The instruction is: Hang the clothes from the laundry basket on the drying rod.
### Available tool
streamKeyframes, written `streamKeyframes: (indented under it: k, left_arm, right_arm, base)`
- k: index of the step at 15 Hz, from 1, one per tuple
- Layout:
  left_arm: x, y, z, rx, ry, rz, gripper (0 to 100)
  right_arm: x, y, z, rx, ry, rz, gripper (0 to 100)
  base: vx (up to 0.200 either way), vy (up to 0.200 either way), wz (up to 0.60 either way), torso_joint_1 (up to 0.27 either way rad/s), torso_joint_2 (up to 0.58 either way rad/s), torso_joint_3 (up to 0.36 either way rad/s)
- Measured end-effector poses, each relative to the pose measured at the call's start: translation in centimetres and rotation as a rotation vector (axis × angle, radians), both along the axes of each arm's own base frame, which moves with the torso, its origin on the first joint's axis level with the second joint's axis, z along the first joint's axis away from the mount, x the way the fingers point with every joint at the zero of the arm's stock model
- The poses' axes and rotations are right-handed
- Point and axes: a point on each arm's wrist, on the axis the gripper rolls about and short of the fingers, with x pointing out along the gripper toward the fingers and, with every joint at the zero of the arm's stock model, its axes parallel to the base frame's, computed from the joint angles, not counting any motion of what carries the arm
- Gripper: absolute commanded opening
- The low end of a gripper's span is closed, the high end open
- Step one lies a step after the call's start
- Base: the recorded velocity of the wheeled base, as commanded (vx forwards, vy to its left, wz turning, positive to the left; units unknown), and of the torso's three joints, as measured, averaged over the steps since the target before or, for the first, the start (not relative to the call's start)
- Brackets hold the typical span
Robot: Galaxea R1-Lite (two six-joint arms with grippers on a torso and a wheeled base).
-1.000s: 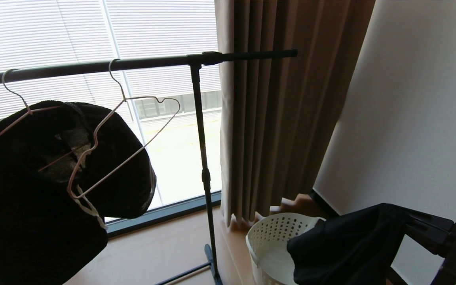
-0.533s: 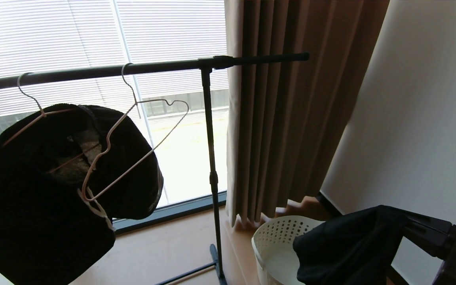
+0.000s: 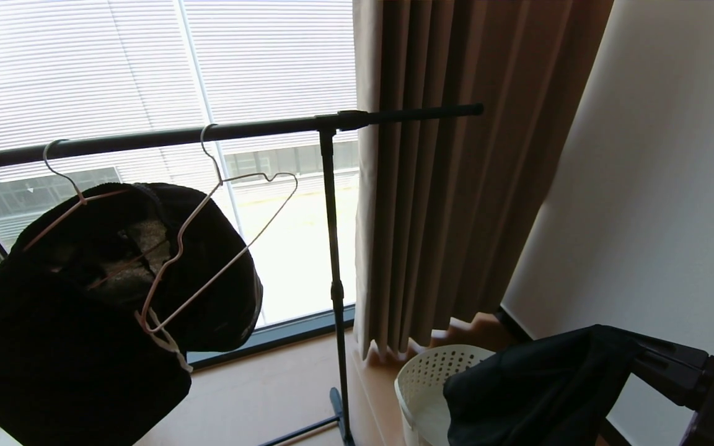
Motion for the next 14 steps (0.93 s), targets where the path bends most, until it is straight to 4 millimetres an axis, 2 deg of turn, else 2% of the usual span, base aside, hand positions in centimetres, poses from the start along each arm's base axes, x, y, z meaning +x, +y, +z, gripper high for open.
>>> streamKeyframes:
  k: [2,8,12,14]
  left_arm:
    - [0.0,0.0,0.0,0.0,0.0,0.0,100]
    - [0.0,0.0,0.0,0.001,0.0,0.0,100]
    - [0.0,0.0,0.01,0.0,-0.001,0.0,100]
    - [0.0,0.0,0.0,0.002,-0.001,0.0,100]
  right_arm:
    - [0.02,0.01,0.13,0.007,-0.004,0.0,0]
    - [0.04,0.01,0.23,0.018,-0.021,-0.003,0]
    - [0.03,0.0,-0.09,0.009,-0.012,-0.005,0]
    - [0.05,0.0,-0.11,0.01,-0.012,-0.006,0]
  base:
    - [0.0,0.0,0.0,0.06,-0.13,-0.082]
    - [0.0,0.0,0.0,0.177,-0.42,-0.24]
    - [0.0,0.0,0.0,0.028,-0.07,-0.038]
    - [0.0,0.0,0.6,0.005,0.0,0.002]
